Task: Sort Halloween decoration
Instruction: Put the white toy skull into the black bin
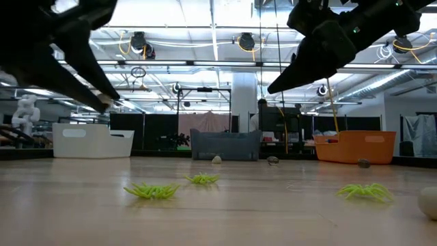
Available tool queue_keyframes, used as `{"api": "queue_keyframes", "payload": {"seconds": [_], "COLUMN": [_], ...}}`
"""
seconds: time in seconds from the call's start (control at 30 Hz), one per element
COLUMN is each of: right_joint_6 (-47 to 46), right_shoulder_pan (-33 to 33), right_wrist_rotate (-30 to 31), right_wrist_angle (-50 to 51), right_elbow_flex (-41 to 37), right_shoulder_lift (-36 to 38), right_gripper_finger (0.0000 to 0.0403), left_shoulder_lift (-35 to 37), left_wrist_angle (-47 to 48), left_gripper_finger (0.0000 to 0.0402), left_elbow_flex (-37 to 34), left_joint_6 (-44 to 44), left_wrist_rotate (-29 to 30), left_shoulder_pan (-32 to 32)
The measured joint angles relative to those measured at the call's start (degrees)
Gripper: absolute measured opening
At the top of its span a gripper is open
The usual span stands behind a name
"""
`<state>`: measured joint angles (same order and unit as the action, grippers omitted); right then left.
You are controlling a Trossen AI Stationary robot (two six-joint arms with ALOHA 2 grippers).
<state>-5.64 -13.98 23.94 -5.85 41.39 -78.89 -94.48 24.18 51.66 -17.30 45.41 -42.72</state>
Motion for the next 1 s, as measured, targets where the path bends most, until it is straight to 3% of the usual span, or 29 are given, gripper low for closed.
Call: {"api": "queue_keyframes", "payload": {"seconds": [0.4, 0.7, 0.83, 1.0], "right_joint_6": [0.3, 0.6, -1.0, -2.6], "right_shoulder_pan": [-0.2, -4.0, -6.3, -10.3], "right_wrist_rotate": [0.0, 0.0, 0.4, 4.4], "right_wrist_angle": [0.0, 2.3, 4.9, 5.2], "right_elbow_flex": [0.0, 0.0, 0.0, 0.0], "right_shoulder_lift": [0.0, 0.0, 0.0, 0.0], "right_gripper_finger": [0.0153, 0.0153, 0.0153, 0.0153], "left_shoulder_lift": [0.0, 0.0, 0.0, 0.1], "left_wrist_angle": [-16.4, -34.9, -45.5, -55.6], "left_gripper_finger": [0.0043, 0.0043, 0.0043, 0.0043], "left_elbow_flex": [0.0, 0.0, 0.0, 0.0], "left_joint_6": [-0.5, -19.8, -29.8, -32.3], "left_wrist_rotate": [0.7, -0.5, -7.6, -24.2], "left_shoulder_pan": [9.9, 22.1, 30.0, 42.0]}}
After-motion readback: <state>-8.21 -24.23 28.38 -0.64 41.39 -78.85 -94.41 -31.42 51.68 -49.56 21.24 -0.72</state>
